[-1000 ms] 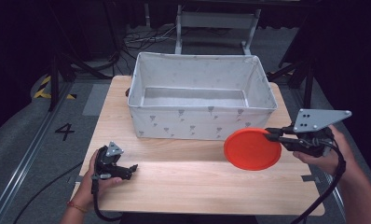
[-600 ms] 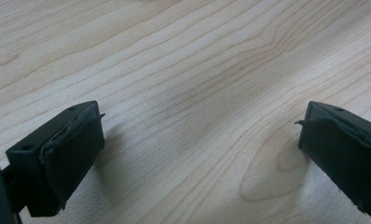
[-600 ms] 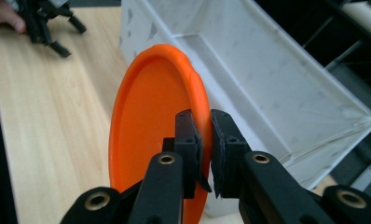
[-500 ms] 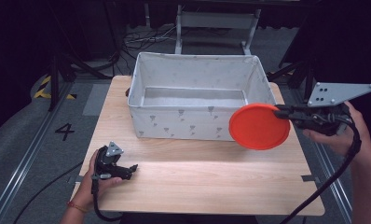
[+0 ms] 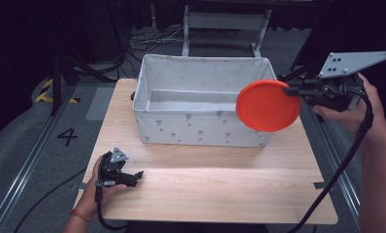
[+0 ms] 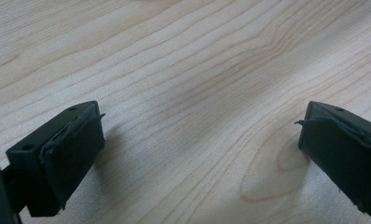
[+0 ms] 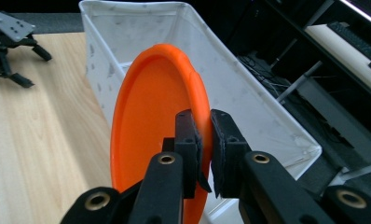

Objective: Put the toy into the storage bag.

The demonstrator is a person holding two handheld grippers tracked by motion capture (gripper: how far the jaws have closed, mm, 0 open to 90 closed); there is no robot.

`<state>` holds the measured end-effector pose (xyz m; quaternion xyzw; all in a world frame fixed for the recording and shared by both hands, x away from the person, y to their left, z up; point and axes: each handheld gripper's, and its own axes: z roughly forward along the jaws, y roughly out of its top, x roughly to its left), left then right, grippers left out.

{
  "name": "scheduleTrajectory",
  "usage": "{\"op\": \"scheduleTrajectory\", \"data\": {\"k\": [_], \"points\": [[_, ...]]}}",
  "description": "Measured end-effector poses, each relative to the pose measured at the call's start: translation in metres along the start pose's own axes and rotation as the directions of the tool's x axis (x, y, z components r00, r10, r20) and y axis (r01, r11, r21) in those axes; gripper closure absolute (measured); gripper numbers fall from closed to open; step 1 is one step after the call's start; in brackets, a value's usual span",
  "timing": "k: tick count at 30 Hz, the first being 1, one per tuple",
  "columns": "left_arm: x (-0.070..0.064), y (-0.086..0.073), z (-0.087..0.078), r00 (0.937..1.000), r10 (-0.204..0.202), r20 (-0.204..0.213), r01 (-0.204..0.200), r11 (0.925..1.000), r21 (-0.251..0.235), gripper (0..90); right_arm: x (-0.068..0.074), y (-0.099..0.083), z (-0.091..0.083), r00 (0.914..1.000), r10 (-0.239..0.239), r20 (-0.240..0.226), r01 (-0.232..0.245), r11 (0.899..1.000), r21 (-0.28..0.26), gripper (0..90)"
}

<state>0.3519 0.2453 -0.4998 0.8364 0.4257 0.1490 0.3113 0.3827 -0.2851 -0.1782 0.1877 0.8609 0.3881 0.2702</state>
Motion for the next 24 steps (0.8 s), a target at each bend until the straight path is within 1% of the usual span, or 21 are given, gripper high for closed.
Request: {"op": "scheduleTrajectory", "data": {"k": [4, 8, 12, 15, 17, 20, 21, 22, 23, 24], "points": [[0.0, 0.0, 0.0, 1.0, -0.002, 0.0, 0.002, 1.0, 0.0, 0.5, -0.011, 0.007, 0.007, 0.9999, -0.002, 0.015, 0.002, 1.0, -0.009, 82.4], [0.0, 0.0, 0.0, 1.0, -0.001, 0.0, 0.001, 1.0, -0.001, 0.5, -0.022, 0.012, 0.015, 0.9994, 0.011, 0.034, -0.01, 1.0, -0.013, 82.4], [0.0, 0.0, 0.0, 1.0, -0.002, 0.0, 0.002, 1.0, -0.001, 0.5, -0.034, 0.011, 0.026, 0.9984, 0.031, 0.047, -0.03, 0.999, -0.02, 82.4], [0.0, 0.0, 0.0, 1.0, -0.003, -0.001, 0.003, 1.0, 0.0, 0.5, -0.044, 0.008, 0.038, 0.9969, 0.052, 0.059, -0.052, 0.999, -0.004, 82.4], [0.0, 0.0, 0.0, 1.0, -0.004, 0.0, 0.004, 1.0, 0.0, 0.5, -0.05, 0.006, 0.046, 0.9957, 0.056, 0.074, -0.056, 0.998, 0.009, 82.4], [0.0, 0.0, 0.0, 1.0, -0.002, 0.0, 0.002, 1.0, 0.0, 0.5, -0.056, 0.004, 0.057, 0.9952, 0.056, 0.081, -0.058, 0.998, 0.021, 82.4], [0.0, 0.0, 0.0, 1.0, -0.002, 0.0, 0.002, 1.0, 0.0, 0.5, -0.056, 0.004, 0.057, 0.9952, 0.056, 0.081, -0.058, 0.998, 0.021, 82.4], [0.0, 0.0, 0.0, 1.0, -0.002, 0.002, 0.002, 1.0, 0.0, 0.6, -0.06, 0.001, 0.066, 0.9956, 0.057, 0.074, -0.059, 0.998, 0.025, 82.4], [0.0, 0.0, 0.0, 1.0, -0.002, 0.002, 0.002, 1.0, 0.0, 0.6, -0.06, 0.001, 0.066, 0.9956, 0.057, 0.074, -0.059, 0.998, 0.025, 82.4], [0.0, 0.0, 0.0, 1.0, -0.002, 0.002, 0.002, 1.0, 0.0, 0.5, -0.062, -0.001, 0.074, 0.996, 0.051, 0.073, -0.054, 0.998, 0.04, 82.4]]}}
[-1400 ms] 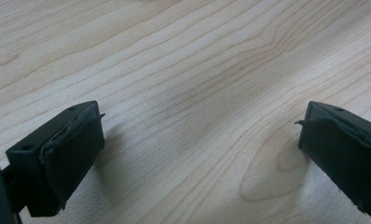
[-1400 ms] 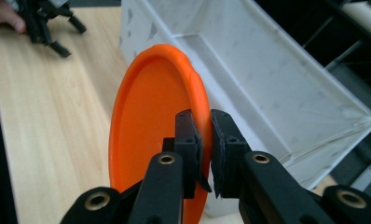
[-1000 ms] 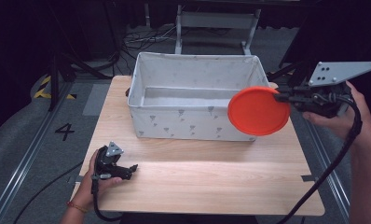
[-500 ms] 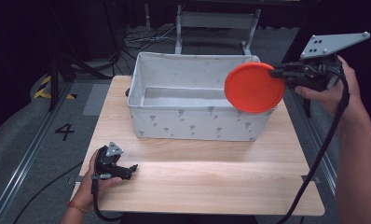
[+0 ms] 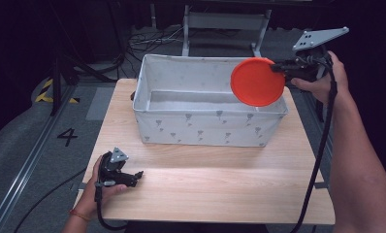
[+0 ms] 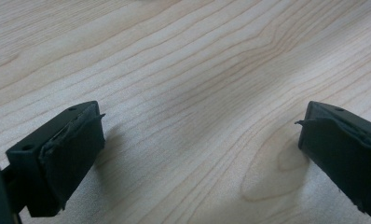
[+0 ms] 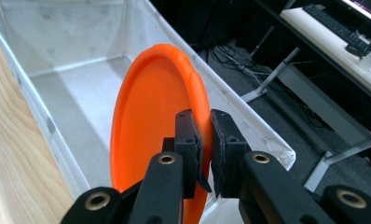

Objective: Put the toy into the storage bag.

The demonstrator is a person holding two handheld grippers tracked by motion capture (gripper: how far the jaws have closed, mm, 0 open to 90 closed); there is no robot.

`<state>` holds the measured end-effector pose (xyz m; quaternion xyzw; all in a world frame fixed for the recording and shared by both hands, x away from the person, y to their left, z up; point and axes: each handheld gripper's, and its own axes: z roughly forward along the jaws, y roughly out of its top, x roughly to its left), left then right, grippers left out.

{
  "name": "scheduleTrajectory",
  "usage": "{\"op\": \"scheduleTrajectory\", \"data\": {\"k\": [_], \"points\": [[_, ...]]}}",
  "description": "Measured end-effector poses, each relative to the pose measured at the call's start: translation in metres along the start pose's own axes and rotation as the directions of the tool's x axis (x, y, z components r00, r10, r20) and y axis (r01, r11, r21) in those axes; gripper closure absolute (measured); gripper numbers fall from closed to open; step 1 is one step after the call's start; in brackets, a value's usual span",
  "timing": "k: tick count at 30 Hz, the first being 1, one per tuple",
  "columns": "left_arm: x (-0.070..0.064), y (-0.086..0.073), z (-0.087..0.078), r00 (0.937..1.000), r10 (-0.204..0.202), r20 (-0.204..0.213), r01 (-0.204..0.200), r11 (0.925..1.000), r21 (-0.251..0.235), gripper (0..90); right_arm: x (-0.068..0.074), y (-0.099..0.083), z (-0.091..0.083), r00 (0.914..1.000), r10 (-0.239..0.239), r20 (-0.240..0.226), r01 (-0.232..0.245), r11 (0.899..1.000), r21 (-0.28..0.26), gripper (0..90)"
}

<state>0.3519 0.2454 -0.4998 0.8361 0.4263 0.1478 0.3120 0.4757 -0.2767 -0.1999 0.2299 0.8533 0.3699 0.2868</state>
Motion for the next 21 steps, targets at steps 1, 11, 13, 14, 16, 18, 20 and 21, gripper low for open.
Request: {"op": "scheduleTrajectory", "data": {"k": [1, 11, 13, 14, 16, 18, 20, 21], "points": [[0.0, 0.0, 0.0, 1.0, 0.0, 0.0, 0.0, 1.0, 0.0, 0.5, 0.0, 0.0, 0.0, 1.0, 0.0, 0.0, 0.0, 1.0, 0.0, 82.4], [0.0, 0.0, 0.0, 1.0, 0.0, -0.001, 0.0, 1.0, 0.0, 0.6, 0.004, -0.02, 0.037, 0.9979, -0.043, -0.049, 0.046, 0.997, 0.069, 82.3], [0.0, 0.0, 0.0, 1.0, 0.001, -0.001, -0.001, 1.0, 0.0, 0.6, 0.006, -0.021, 0.04, 0.9972, -0.052, -0.053, 0.057, 0.994, 0.088, 82.3], [0.0, 0.0, 0.0, 1.0, 0.0, 0.0, 0.0, 1.0, 0.0, 0.5, 0.007, -0.022, 0.043, 0.9961, -0.063, -0.062, 0.069, 0.992, 0.103, 82.3], [0.0, 0.0, 0.0, 1.0, 0.002, -0.001, -0.002, 1.0, 0.0, 0.6, 0.01, -0.024, 0.048, 0.9941, -0.076, -0.077, 0.086, 0.987, 0.136, 82.3], [0.0, 0.0, 0.0, 1.0, 0.001, 0.0, -0.001, 1.0, 0.0, 0.6, 0.012, -0.026, 0.05, 0.9895, -0.098, -0.107, 0.114, 0.98, 0.16, 82.3], [0.0, 0.0, 0.0, 1.0, 0.001, -0.001, -0.001, 1.0, 0.0, 0.5, 0.014, -0.026, 0.052, 0.9837, -0.117, -0.136, 0.141, 0.974, 0.176, 82.3], [0.0, 0.0, 0.0, 1.0, 0.001, 0.0, -0.001, 1.0, 0.001, 0.5, 0.016, -0.026, 0.052, 0.9809, -0.126, -0.148, 0.153, 0.971, 0.186, 82.3]]}}
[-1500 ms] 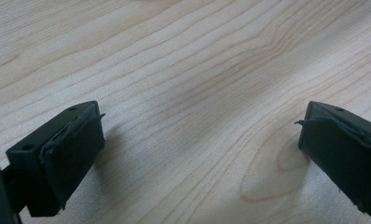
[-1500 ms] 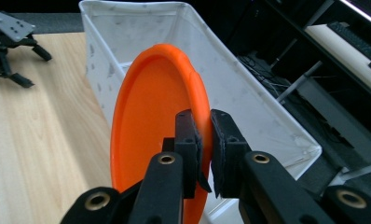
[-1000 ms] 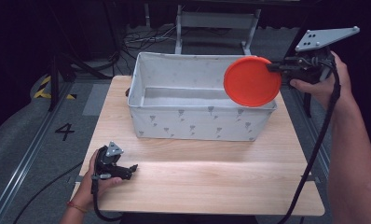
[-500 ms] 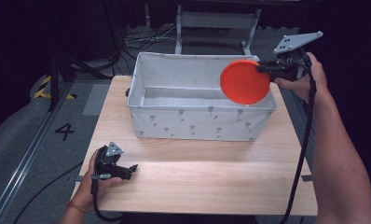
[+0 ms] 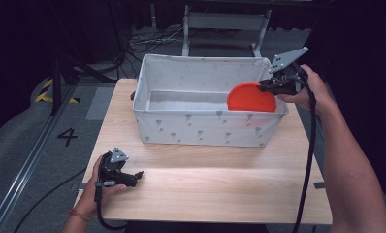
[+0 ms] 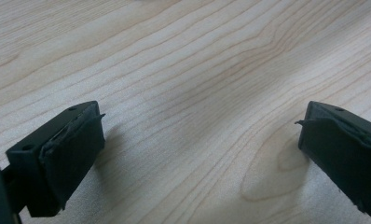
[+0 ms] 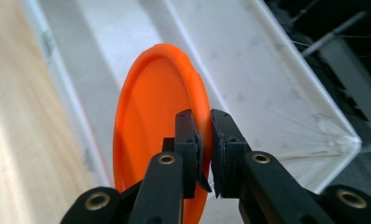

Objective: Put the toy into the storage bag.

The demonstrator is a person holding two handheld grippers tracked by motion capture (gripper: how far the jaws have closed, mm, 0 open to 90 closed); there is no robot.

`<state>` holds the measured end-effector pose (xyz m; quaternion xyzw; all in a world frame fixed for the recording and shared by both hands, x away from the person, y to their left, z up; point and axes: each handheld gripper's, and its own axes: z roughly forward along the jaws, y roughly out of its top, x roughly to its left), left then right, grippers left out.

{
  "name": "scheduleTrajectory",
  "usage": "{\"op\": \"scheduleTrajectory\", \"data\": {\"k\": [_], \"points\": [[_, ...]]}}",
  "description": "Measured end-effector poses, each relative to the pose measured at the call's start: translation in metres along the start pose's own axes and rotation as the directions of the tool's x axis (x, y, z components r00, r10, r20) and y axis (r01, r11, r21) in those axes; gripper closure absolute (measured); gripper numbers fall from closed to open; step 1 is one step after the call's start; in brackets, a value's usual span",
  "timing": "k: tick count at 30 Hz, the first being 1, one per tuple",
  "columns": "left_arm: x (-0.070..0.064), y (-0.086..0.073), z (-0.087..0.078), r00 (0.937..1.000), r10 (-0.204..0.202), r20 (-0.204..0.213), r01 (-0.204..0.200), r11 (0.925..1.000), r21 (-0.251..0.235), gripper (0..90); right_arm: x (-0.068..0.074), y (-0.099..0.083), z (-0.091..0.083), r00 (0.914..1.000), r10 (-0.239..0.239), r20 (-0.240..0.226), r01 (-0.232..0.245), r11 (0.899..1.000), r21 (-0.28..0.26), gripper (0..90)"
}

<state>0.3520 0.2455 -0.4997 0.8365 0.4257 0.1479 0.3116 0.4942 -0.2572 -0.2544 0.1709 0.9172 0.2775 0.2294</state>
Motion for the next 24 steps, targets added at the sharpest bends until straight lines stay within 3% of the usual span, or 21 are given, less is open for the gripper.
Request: {"op": "scheduleTrajectory", "data": {"k": [6, 10, 12, 17, 24], "points": [[0.0, 0.0, 0.0, 1.0, -0.001, 0.0, 0.001, 1.0, 0.0, 0.5, 0.008, 0.005, 0.006, 0.9945, -0.086, -0.06, 0.092, 0.991, 0.099, 82.2], [0.0, 0.0, 0.0, 1.0, 0.0, -0.002, 0.0, 1.0, 0.0, 0.6, 0.011, 0.007, 0.01, 0.9909, -0.102, -0.088, 0.113, 0.986, 0.125, 82.1], [0.0, 0.0, 0.0, 1.0, -0.001, 0.0, 0.001, 1.0, 0.0, 0.6, 0.016, 0.008, 0.014, 0.9882, -0.119, -0.097, 0.134, 0.978, 0.163, 82.0], [0.0, 0.0, 0.0, 1.0, -0.001, -0.002, 0.001, 1.0, 0.0, 0.6, 0.024, 0.014, 0.023, 0.9713, -0.178, -0.157, 0.211, 0.951, 0.226, 81.5], [0.0, 0.0, 0.0, 1.0, 0.0, 0.0, 0.0, 1.0, 0.0, 0.5, 0.026, 0.016, 0.037, 0.9483, -0.186, -0.258, 0.263, 0.913, 0.312, 81.0]]}}
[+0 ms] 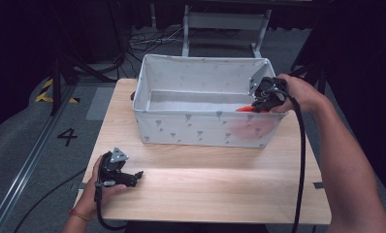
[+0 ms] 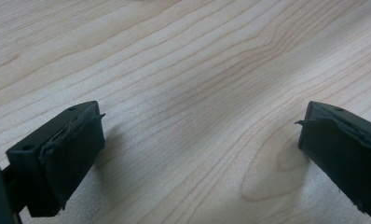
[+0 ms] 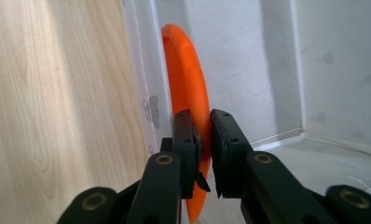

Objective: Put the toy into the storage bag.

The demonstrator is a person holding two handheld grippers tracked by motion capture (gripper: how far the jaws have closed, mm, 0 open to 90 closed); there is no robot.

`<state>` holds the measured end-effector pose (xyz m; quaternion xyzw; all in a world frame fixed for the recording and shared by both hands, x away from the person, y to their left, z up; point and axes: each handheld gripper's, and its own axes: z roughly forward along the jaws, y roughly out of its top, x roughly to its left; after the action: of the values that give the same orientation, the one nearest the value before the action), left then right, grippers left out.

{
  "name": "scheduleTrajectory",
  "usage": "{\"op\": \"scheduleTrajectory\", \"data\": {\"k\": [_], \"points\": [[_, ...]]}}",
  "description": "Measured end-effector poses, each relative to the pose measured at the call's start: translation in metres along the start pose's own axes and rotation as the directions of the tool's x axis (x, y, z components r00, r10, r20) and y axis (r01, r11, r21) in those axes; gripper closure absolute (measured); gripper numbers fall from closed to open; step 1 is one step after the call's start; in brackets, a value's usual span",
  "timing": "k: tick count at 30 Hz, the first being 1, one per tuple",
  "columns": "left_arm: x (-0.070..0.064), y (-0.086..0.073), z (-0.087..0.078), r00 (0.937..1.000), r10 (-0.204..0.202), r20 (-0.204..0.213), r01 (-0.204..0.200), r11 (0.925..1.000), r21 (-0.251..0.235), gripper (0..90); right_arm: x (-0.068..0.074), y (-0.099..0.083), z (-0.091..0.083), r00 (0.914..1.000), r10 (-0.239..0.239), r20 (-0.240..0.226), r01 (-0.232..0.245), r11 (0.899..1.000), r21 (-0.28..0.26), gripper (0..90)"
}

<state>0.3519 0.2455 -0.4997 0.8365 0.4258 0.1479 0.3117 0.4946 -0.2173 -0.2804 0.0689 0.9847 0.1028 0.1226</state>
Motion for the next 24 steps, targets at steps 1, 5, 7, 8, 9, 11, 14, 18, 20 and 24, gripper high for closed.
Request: {"op": "scheduleTrajectory", "data": {"k": [1, 5, 7, 8, 9, 11, 14, 18, 20, 24], "points": [[0.0, 0.0, 0.0, 1.0, 0.0, 0.0, 0.0, 1.0, 0.0, 0.6, -0.001, 0.001, 0.001, 1.0, 0.002, -0.003, -0.002, 1.0, 0.008, 80.9], [0.0, 0.0, 0.0, 1.0, 0.0, -0.001, 0.0, 1.0, 0.0, 0.6, -0.004, 0.004, 0.007, 0.9996, 0.007, -0.027, -0.006, 0.999, 0.033, 80.8], [0.0, 0.0, 0.0, 1.0, -0.001, -0.002, 0.001, 1.0, 0.0, 0.6, -0.007, 0.004, 0.009, 0.999, 0.015, -0.041, -0.014, 0.999, 0.038, 80.7], [0.0, 0.0, 0.0, 1.0, 0.0, 0.0, 0.0, 1.0, 0.0, 0.5, -0.009, 0.003, 0.009, 0.9987, 0.022, -0.045, -0.021, 0.999, 0.035, 80.7], [0.0, 0.0, 0.0, 1.0, 0.0, -0.001, 0.0, 1.0, 0.0, 0.5, -0.01, 0.003, 0.009, 0.9986, 0.028, -0.046, -0.027, 0.999, 0.036, 80.8], [0.0, 0.0, 0.0, 1.0, 0.0, 0.0, 0.0, 1.0, 0.0, 0.5, -0.012, 0.001, 0.011, 0.9977, 0.045, -0.052, -0.043, 0.999, 0.027, 80.9], [0.0, 0.0, 0.0, 1.0, 0.0, 0.0, 0.0, 1.0, 0.0, 0.6, -0.016, -0.003, 0.012, 0.9949, 0.067, -0.076, -0.066, 0.998, 0.005, 81.0], [0.0, 0.0, 0.0, 1.0, -0.001, 0.002, 0.001, 1.0, 0.0, 0.5, -0.024, -0.009, 0.016, 0.9917, 0.106, -0.073, -0.106, 0.994, 0.005, 81.2], [0.0, 0.0, 0.0, 1.0, -0.001, 0.002, 0.001, 1.0, 0.0, 0.5, -0.025, -0.011, 0.02, 0.9905, 0.116, -0.074, -0.115, 0.993, 0.013, 81.2], [0.0, 0.0, 0.0, 1.0, -0.001, 0.002, 0.001, 1.0, 0.0, 0.5, -0.026, -0.01, 0.025, 0.9902, 0.109, -0.087, -0.108, 0.994, 0.022, 81.1]]}}
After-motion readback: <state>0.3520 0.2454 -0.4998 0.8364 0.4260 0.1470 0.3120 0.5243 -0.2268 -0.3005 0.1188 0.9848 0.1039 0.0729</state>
